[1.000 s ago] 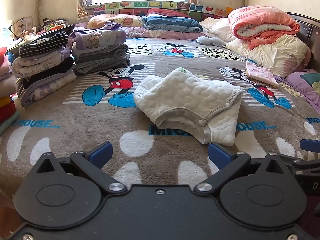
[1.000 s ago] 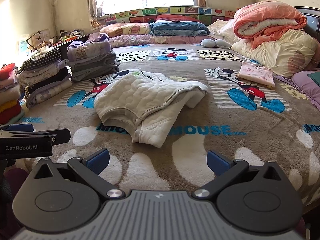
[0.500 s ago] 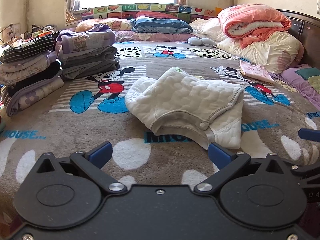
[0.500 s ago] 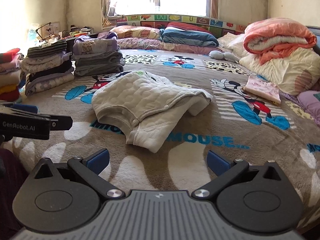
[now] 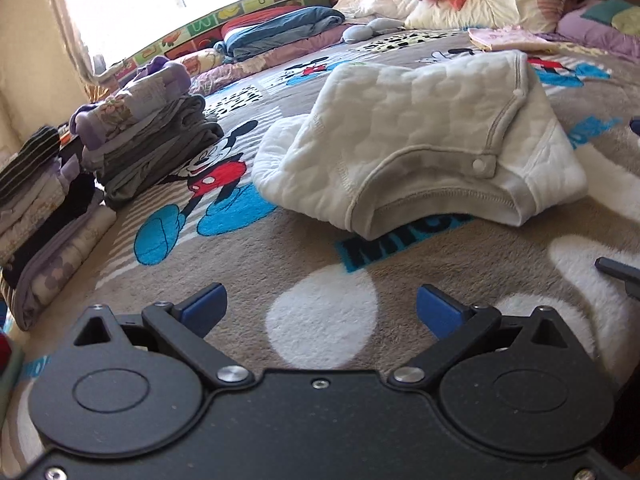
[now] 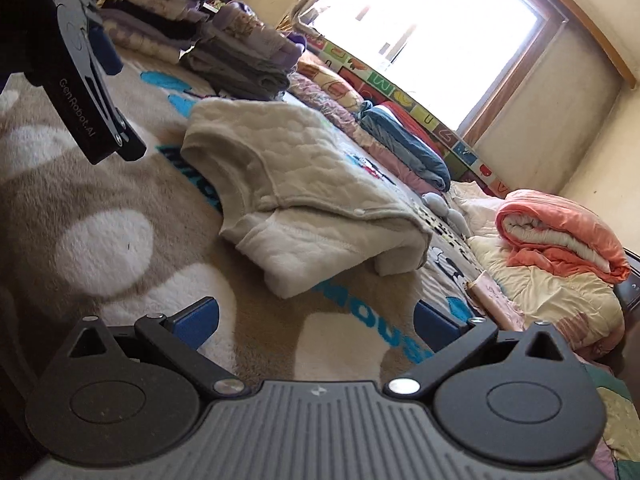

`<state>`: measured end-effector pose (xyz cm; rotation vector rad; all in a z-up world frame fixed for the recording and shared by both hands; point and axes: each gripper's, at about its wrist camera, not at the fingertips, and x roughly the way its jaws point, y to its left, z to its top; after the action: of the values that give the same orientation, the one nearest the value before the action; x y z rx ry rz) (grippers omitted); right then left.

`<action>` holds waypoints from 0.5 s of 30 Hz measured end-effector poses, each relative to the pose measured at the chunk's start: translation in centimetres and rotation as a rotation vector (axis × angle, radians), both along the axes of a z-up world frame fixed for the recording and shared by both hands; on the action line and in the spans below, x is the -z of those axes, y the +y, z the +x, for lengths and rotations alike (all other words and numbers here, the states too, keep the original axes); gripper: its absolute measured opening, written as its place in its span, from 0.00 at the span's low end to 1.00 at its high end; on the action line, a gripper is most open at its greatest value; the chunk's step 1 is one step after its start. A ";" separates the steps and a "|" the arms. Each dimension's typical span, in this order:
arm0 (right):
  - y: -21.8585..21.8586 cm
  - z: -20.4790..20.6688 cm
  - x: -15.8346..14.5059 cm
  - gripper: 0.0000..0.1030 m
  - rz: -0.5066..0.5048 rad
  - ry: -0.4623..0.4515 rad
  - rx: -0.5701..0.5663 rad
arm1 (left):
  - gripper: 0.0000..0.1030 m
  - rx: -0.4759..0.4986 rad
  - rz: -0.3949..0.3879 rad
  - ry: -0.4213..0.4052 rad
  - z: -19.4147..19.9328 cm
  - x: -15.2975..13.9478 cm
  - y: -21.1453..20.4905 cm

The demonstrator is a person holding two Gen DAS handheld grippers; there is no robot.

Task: Fold clothes
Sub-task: 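Grasp the white garment's edge with the left gripper while the right gripper grasps another edge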

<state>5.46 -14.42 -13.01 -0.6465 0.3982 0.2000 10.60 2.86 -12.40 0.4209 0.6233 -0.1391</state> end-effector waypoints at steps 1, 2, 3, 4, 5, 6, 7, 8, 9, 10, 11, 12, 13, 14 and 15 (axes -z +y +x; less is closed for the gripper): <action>0.2 0.1 0.1 1.00 0.001 0.003 -0.005 | 0.97 0.014 0.014 -0.007 0.2 0.2 0.0; 0.4 0.2 0.3 1.00 0.000 -0.002 -0.009 | 0.96 0.025 0.031 -0.017 0.6 0.2 0.0; 0.7 0.3 0.4 1.00 -0.001 -0.014 -0.012 | 0.93 0.037 0.059 -0.035 0.9 0.4 0.0; 1.0 0.4 0.6 1.00 -0.002 -0.025 -0.014 | 0.92 0.050 0.090 -0.055 1.1 0.5 0.0; 1.2 0.6 0.8 1.00 -0.004 -0.031 -0.017 | 0.92 0.063 0.121 -0.075 1.3 0.7 0.1; 1.4 0.8 1.0 1.00 -0.006 -0.034 -0.018 | 0.91 0.075 0.152 -0.094 1.6 0.8 0.1; 1.5 0.9 1.1 0.99 -0.009 -0.037 -0.017 | 0.90 0.094 0.198 -0.122 1.9 1.0 0.2; 1.5 1.1 1.2 0.99 -0.010 -0.042 -0.017 | 0.90 0.105 0.252 -0.151 2.2 1.3 0.1; 1.5 1.2 1.3 0.98 -0.010 -0.047 -0.019 | 0.90 0.110 0.306 -0.178 2.5 1.6 0.1; 1.5 1.3 1.3 0.97 -0.008 -0.052 -0.020 | 0.90 0.121 0.351 -0.193 2.9 1.9 0.2; 1.5 1.5 1.3 0.95 -0.004 -0.055 -0.019 | 0.90 0.129 0.372 -0.199 3.2 2.2 0.3; 1.4 1.6 1.3 0.94 0.001 -0.054 -0.019 | 0.90 0.132 0.366 -0.199 3.5 2.3 0.6; 1.4 1.8 1.2 0.92 0.006 -0.053 -0.018 | 0.90 0.135 0.347 -0.197 3.6 2.3 0.8; 1.4 1.9 1.3 0.92 0.006 -0.056 -0.018 | 0.90 0.140 0.328 -0.201 3.6 2.3 1.1; 1.5 1.9 1.3 0.91 0.000 -0.063 -0.021 | 0.87 0.153 0.317 -0.210 3.6 2.4 1.2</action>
<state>7.40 -12.90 -14.34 -0.6561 0.3307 0.1990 14.24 4.07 -14.81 0.7797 0.4052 -0.1403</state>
